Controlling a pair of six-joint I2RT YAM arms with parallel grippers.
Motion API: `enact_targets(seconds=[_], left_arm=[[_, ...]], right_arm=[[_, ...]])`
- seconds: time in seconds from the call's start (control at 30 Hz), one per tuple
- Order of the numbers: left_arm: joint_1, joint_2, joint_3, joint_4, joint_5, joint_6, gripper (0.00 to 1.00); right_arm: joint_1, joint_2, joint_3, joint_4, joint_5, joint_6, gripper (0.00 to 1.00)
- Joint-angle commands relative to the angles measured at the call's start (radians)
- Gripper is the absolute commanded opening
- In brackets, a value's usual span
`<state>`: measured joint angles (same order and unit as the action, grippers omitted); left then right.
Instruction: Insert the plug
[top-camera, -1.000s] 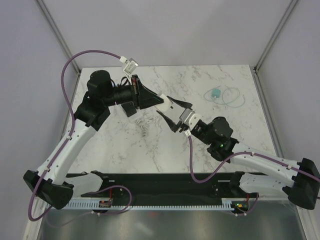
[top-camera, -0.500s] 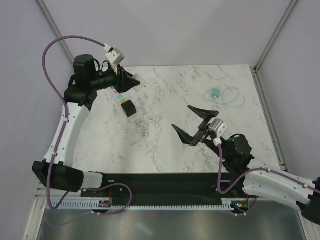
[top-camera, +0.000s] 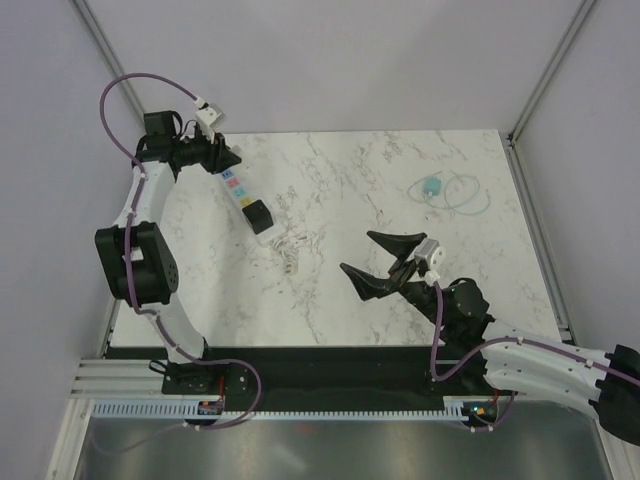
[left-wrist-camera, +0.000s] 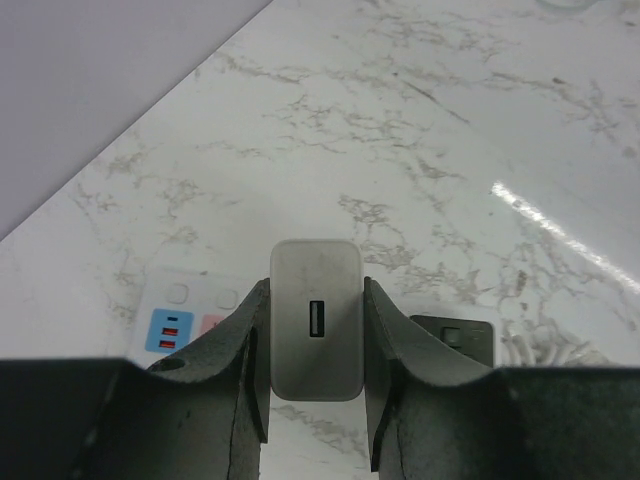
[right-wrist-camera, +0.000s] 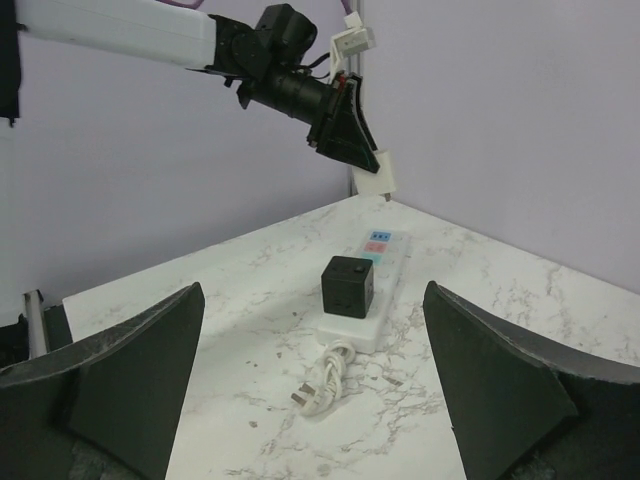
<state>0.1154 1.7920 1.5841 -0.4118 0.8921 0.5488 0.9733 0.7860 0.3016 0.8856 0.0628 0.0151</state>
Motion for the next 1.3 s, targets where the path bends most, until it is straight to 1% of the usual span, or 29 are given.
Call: enact_targets(seconds=[0.0, 0.07, 0.17, 0.4, 0.47, 0.5, 0.73, 1.0, 1.13, 1.27], left_arm=[[0.018, 0.119, 0.114, 0.068, 0.041, 0.111, 0.02], [0.024, 0.196, 0.154, 0.068, 0.036, 0.152, 0.02], [0.029, 0.266, 0.186, 0.073, 0.021, 0.194, 0.02], [0.062, 0.357, 0.223, 0.084, 0.004, 0.206, 0.02], [0.07, 0.363, 0.218, 0.084, 0.001, 0.214, 0.02], [0.078, 0.365, 0.217, 0.084, -0.002, 0.217, 0.02], [0.102, 0.371, 0.198, 0.064, -0.039, 0.273, 0.02], [0.093, 0.4, 0.194, 0.057, -0.041, 0.296, 0.02], [0.078, 0.408, 0.191, 0.05, -0.071, 0.324, 0.02], [0.07, 0.412, 0.194, 0.048, -0.076, 0.318, 0.02]], right_arm=[[0.001, 0.044, 0.008, 0.102, -0.049, 0.056, 0.98], [0.001, 0.055, 0.014, 0.101, -0.057, 0.057, 0.98], [0.001, 0.071, 0.018, 0.104, -0.06, 0.057, 0.98], [0.001, 0.133, 0.027, 0.119, -0.06, 0.042, 0.98], [0.002, 0.144, 0.036, 0.121, -0.061, 0.04, 0.98], [0.002, 0.154, 0.04, 0.119, -0.087, 0.037, 0.98], [0.001, 0.186, 0.051, 0.13, -0.092, 0.034, 0.98], [0.002, 0.162, 0.05, 0.107, -0.089, 0.017, 0.98], [0.001, 0.16, 0.051, 0.099, -0.084, 0.008, 0.98], [0.002, 0.164, 0.051, 0.101, -0.089, 0.008, 0.98]])
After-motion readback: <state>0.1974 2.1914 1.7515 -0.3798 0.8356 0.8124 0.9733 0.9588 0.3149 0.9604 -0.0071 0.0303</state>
